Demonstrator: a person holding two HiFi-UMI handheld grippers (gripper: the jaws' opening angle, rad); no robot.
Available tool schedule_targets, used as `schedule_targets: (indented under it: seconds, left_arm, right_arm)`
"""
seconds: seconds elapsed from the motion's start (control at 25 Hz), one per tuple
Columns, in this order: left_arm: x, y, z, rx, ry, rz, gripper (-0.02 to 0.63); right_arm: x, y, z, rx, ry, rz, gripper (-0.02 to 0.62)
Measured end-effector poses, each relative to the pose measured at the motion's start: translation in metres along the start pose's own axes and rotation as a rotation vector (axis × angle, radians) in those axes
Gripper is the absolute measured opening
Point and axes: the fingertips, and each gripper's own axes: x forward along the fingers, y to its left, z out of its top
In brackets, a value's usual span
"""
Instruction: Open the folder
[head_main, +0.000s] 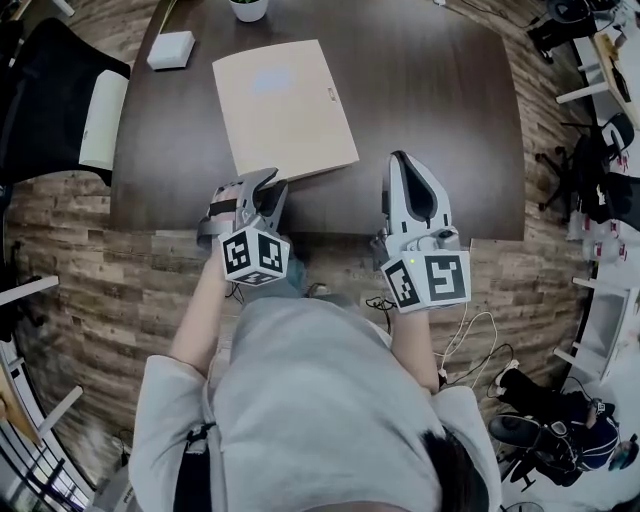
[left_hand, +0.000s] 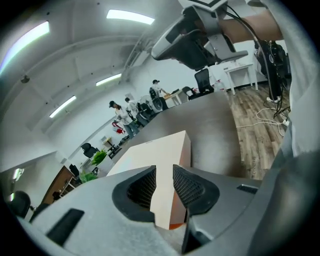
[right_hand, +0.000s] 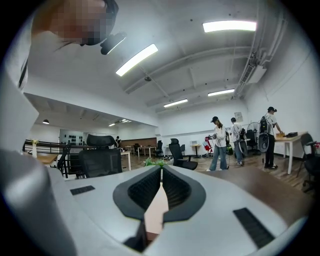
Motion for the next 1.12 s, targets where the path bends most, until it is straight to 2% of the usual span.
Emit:
schedule_targets:
  seconds: [0.36,0.68,0.92,1.12]
  left_arm:
    - [0.017,-0.015,-0.009,0.102,0.066,-0.020,0.098]
    - [0.025,-0.016,-0.017,0.134,0.105,-0.011,0.098]
    - [0.026,-0.013,-0.014,0.175,0.113,0.028,0.098]
    - [0.025,-0.014,-0.011,0.260,0.131,0.080,0.098]
  right_arm:
    - [-0.007,-0.008,-0.003,0.005,0.007,-0.038,0.017]
    - [-0.007,-0.013,-0.005,0.010,0.009,-0.058,0.017]
    - [-0.005,-0.011,-0.004,0.008,0.006,-0.054,0.017]
    - [-0.005,-0.008,-0.002,0.007,0.008,-0.047,0.017]
